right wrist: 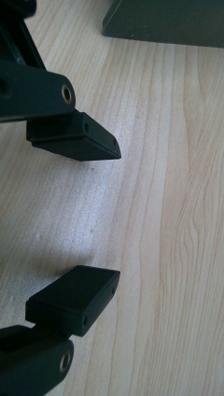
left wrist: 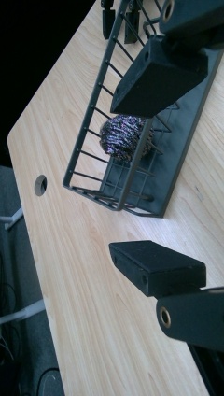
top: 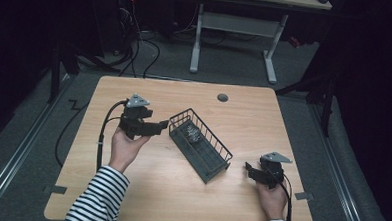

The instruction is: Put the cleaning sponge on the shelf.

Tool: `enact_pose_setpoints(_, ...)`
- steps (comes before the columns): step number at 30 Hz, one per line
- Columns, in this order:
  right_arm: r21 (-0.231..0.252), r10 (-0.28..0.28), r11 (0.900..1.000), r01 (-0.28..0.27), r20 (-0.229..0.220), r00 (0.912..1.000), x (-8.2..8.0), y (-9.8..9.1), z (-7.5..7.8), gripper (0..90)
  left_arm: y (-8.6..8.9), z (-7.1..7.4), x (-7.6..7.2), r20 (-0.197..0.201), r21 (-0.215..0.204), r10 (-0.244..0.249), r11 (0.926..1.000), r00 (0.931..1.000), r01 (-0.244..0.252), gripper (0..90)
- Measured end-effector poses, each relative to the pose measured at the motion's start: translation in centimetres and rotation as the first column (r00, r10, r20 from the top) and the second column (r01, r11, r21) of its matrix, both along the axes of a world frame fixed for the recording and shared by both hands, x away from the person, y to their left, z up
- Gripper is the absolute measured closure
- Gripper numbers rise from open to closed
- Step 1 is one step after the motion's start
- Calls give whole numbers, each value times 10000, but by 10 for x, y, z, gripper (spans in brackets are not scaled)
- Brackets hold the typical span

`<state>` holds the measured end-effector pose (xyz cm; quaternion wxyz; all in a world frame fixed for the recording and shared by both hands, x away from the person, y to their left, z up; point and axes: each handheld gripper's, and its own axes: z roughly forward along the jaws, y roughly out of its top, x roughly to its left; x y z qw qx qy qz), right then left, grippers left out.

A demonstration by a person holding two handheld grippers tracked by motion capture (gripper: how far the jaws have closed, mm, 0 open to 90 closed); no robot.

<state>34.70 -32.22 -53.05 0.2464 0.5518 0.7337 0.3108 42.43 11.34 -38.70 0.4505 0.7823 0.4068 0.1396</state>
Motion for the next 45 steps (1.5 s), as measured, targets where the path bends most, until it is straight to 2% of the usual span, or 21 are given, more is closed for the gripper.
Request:
enact_pose_setpoints(7,2,16,10000,-16,-11,10000,0,0,0,353,14,-3,-4,-75,-34,239,9997,9997,-240,286)
enact_pose_setpoints(14,-4,18,10000,-18,-12,10000,0,0,0,353,33,-5,-12,-32,-159,565,9983,9984,-566,280)
enact_pose_setpoints(18,-3,19,10000,-19,-12,10000,0,0,0,352,45,-6,-17,-144,-250,629,9977,9979,-632,292)
enact_pose_setpoints(23,-6,16,10000,-16,-12,10000,0,0,0,351,58,-8,-23,-110,-200,909,9956,9958,-911,303)
enact_pose_setpoints(25,4,1,10000,-1,-21,10000,0,0,0,351,63,-10,-26,-100,-318,1034,9941,9946,-1036,299)
enact_pose_setpoints(31,-4,10,10000,-10,-14,10000,0,0,0,351,80,-17,-35,-252,-195,1278,9915,9915,-1284,293)
enact_pose_setpoints(34,-9,10,10000,-10,-12,10000,0,0,0,351,88,-21,-43,-218,-167,1460,9891,9891,-1463,291)
enact_pose_setpoints(37,-11,7,10000,-7,-12,10000,0,0,0,350,95,-25,-51,38,-171,1756,9843,9844,-1756,297)
enact_pose_setpoints(43,-12,-6,10000,6,-10,10000,0,0,0,350,108,-37,-60,-80,-464,2130,9759,9770,-2131,299)
enact_pose_setpoints(45,-3,-19,10000,19,-20,10000,0,0,0,350,110,-42,-61,-107,-424,2184,9749,9758,-2187,299)
